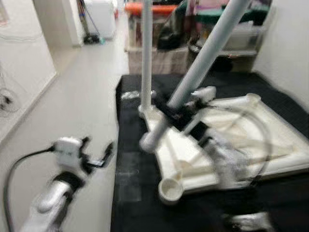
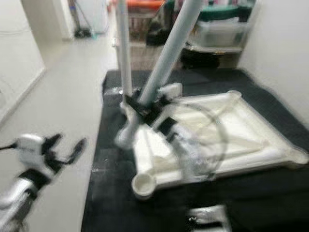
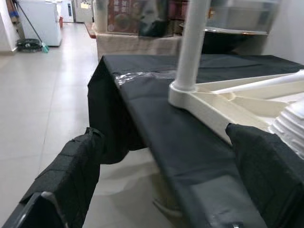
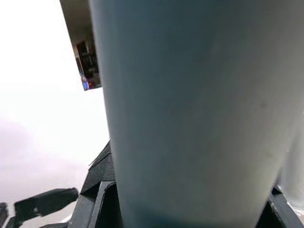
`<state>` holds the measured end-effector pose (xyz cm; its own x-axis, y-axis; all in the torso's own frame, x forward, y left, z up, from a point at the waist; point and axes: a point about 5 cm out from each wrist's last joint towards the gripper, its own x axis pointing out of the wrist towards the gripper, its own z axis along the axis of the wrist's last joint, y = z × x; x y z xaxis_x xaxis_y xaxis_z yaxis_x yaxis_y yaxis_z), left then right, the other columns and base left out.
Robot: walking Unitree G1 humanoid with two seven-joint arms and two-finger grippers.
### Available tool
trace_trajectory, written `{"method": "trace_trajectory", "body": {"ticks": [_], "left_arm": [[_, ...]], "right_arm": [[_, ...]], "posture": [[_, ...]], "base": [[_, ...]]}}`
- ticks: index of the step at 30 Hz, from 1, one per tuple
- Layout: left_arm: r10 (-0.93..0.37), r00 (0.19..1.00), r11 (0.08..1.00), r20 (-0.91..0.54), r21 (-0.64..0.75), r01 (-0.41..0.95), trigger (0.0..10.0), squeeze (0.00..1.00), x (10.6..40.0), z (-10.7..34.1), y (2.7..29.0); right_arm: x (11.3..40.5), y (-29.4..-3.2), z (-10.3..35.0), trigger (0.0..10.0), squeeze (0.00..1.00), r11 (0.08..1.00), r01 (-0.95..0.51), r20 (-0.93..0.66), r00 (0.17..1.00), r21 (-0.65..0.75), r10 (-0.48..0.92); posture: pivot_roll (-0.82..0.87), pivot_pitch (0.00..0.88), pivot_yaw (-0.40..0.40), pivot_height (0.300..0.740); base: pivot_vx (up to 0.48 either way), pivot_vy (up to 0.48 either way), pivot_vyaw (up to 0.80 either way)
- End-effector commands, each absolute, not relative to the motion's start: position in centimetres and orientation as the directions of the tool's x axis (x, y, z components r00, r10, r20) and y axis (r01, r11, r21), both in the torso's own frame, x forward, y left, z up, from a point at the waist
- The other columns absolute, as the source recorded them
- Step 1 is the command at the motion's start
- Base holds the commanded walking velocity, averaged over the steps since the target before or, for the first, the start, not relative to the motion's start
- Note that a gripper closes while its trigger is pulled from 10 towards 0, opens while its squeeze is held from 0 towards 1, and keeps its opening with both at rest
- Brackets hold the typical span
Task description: Building children table
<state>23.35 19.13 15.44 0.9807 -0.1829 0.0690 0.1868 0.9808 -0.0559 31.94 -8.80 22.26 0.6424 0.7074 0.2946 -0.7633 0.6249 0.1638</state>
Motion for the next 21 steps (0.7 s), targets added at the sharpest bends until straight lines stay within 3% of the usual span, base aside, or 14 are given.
{"method": "trace_trajectory", "body": {"ticks": [1, 11, 17, 21], "left_arm": [[-0.204, 0.977, 0.977, 0.065, -0.047, 0.207, 10.0, 0.00, 23.3, 15.3, 18.4], [-0.240, 0.970, 0.971, 0.049, 0.000, 0.240, 10.0, 0.00, 23.3, 14.8, 17.2], [-0.255, 0.966, 0.967, 0.034, 0.028, 0.254, 10.0, 0.00, 23.3, 14.4, 16.9], [-0.241, 0.970, 0.970, 0.029, 0.034, 0.240, 10.0, 0.00, 23.4, 14.2, 17.2]], "right_arm": [[31.8, -9.5, 22.3, 10.0, 0.00, 0.644, -0.749, 0.296, 0.658, 0.160, 0.692], [31.5, -9.4, 22.4, 10.0, 0.00, 0.631, -0.761, 0.279, 0.645, 0.153, 0.711], [30.7, -12.6, 22.9, 10.0, 0.00, 0.515, -0.856, 0.207, 0.511, 0.042, 0.834], [30.4, -14.3, 22.8, 10.0, 0.00, 0.485, -0.874, 0.135, 0.479, -0.013, 0.867]], "posture": [[0.08, 0.000, -0.058, 0.740], [0.08, 0.000, -0.059, 0.740], [0.07, 0.000, -0.058, 0.740], [0.06, 0.000, -0.059, 0.740]], "base": [[0.000, 0.000, 0.00], [0.000, 0.000, 0.00], [0.000, 0.000, 0.00], [0.000, 0.000, 0.00]]}}
